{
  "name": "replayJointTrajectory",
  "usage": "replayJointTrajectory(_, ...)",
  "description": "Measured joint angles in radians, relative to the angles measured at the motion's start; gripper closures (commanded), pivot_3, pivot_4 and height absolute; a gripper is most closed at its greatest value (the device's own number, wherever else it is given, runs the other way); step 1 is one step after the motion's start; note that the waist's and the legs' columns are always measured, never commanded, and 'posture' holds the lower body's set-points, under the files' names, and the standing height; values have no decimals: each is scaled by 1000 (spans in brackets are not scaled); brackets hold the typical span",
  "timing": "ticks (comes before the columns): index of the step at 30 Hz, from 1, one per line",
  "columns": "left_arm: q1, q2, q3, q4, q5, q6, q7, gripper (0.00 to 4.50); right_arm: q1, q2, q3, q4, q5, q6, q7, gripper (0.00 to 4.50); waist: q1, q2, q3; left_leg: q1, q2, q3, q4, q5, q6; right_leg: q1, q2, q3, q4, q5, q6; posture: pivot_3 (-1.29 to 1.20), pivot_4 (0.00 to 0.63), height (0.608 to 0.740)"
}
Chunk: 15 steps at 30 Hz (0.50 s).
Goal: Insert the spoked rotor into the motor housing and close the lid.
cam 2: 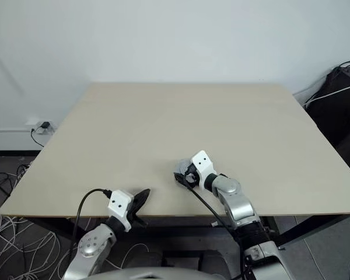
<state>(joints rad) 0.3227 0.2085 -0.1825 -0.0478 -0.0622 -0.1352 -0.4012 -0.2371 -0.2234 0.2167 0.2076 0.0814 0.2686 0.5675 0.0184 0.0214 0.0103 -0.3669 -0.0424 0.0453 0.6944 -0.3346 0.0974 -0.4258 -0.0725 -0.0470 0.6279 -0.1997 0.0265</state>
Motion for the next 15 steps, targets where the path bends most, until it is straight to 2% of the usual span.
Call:
replayJointTrajectory(8,3,-3,0,0,0,0,6,4500,-13,-15,-2,29,0,5,1,46,-1,0,0,0,0,0,0,0,0,0,0,0,0,0,0,0,0,740)
replayJointTrajectory(11,5,-4,0,-1,0,1,6,4500,-13,-18,-8,34,0,10,1,636,-1,0,0,0,0,0,0,0,0,0,0,0,0,0,0,0,0,740)
replayJointTrajectory(13,5,-4,0,-1,0,1,6,4500,-13,-19,-8,34,1,20,2,1259,0,0,0,0,0,0,0,0,1,0,0,0,0,0,0,0,0,740)
replayJointTrajectory(15,5,-4,0,-1,-1,2,6,4500,-14,-19,-9,33,1,24,4,1297,0,0,-1,0,0,0,0,0,1,0,0,0,0,0,0,0,0,740)
